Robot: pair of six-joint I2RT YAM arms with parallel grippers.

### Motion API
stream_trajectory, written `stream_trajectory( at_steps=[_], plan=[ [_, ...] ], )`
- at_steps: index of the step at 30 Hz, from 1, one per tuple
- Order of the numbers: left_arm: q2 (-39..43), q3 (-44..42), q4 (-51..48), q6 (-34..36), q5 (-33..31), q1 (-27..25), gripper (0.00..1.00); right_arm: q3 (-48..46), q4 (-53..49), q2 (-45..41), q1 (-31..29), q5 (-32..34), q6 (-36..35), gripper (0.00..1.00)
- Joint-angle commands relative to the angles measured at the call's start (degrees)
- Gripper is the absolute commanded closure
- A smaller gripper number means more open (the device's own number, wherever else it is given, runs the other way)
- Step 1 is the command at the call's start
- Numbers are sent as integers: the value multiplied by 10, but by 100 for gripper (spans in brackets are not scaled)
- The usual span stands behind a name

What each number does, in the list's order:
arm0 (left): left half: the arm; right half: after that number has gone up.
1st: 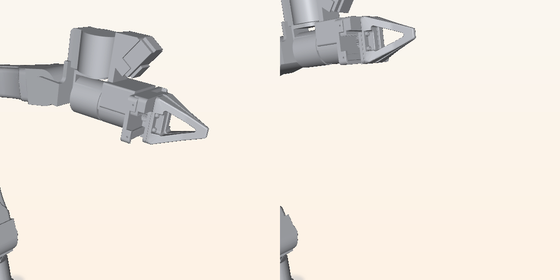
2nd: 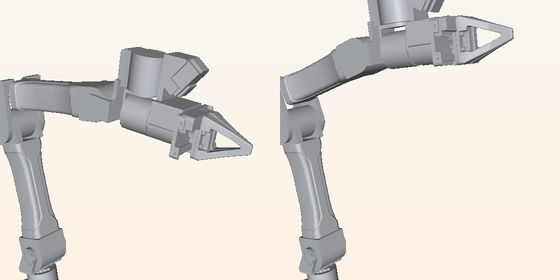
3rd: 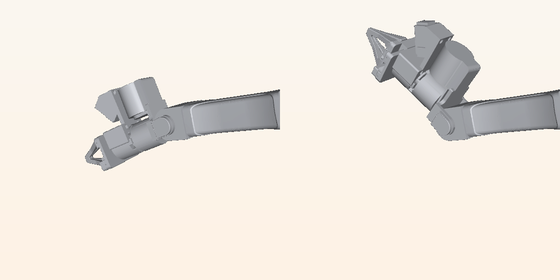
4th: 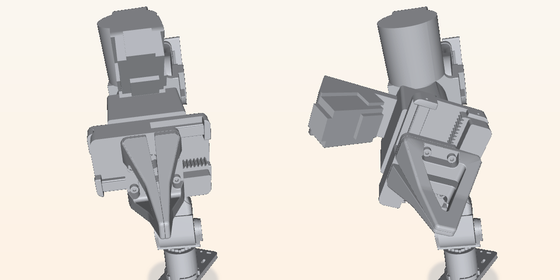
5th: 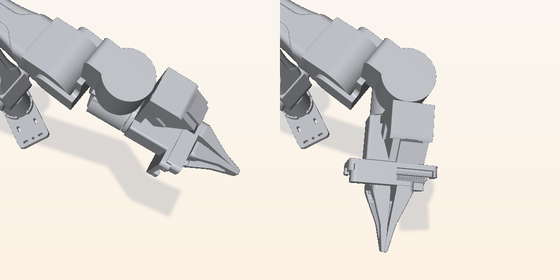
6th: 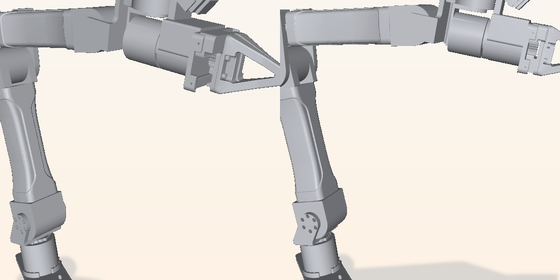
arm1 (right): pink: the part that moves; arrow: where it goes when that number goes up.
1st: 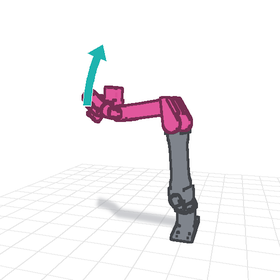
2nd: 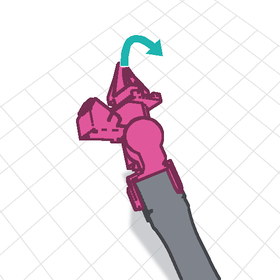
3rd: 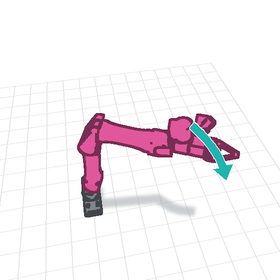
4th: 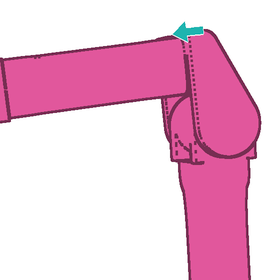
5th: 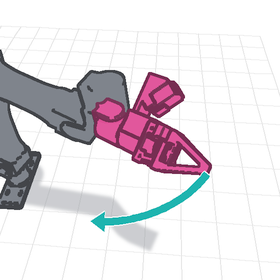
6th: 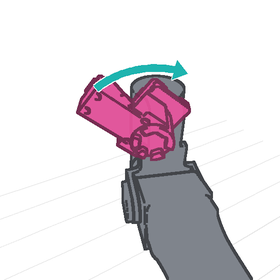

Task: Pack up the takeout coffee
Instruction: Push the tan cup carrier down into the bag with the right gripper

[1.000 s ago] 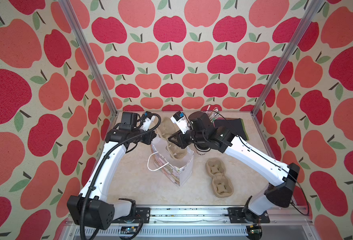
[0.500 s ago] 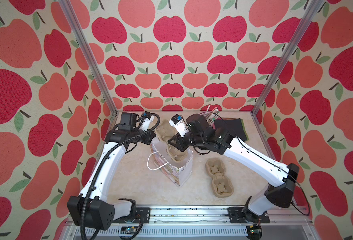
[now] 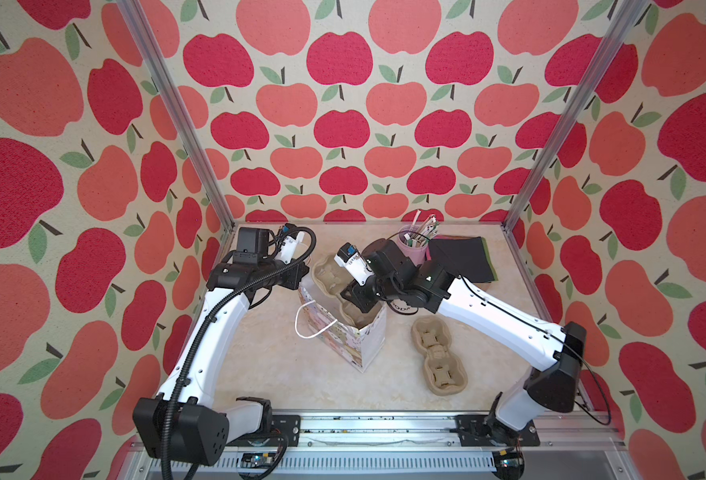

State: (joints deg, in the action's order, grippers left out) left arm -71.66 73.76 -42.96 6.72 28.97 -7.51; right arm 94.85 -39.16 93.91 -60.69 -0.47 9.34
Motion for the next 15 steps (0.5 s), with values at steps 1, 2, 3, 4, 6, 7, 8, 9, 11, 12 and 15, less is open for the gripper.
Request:
stream_trajectory(
  at_steps=[1, 2, 3, 4, 6, 7, 8, 9, 11, 12, 15],
  plan=[
    [10, -9, 13, -10, 0, 5, 100, 2, -32, 14, -8, 29, -26, 77],
    [9, -9, 13, -10, -2, 5, 100, 4, -35, 17, -10, 32, -28, 77],
    [10, -9, 14, -9, -3, 5, 100, 5, -39, 20, -11, 34, -30, 77],
    [11, -8, 14, -9, -3, 6, 100, 8, -42, 22, -12, 36, -30, 77],
    [12, -7, 16, -9, -3, 5, 100, 14, -49, 29, -14, 39, -29, 77],
    [12, -7, 16, -9, -1, 5, 100, 15, -52, 32, -13, 40, -29, 77],
    [13, -7, 17, -9, 2, 6, 100, 19, -55, 35, -14, 40, -28, 77],
    [14, -7, 18, -9, 4, 6, 100, 22, -58, 38, -13, 41, -27, 77],
    [14, -7, 18, -8, 6, 5, 100, 28, -65, 46, -13, 42, -26, 77],
    [14, -7, 18, -8, 6, 6, 100, 33, -70, 51, -13, 42, -25, 77],
    [15, -7, 18, -8, 10, 5, 100, 47, -84, 65, -13, 41, -24, 77]
  ],
)
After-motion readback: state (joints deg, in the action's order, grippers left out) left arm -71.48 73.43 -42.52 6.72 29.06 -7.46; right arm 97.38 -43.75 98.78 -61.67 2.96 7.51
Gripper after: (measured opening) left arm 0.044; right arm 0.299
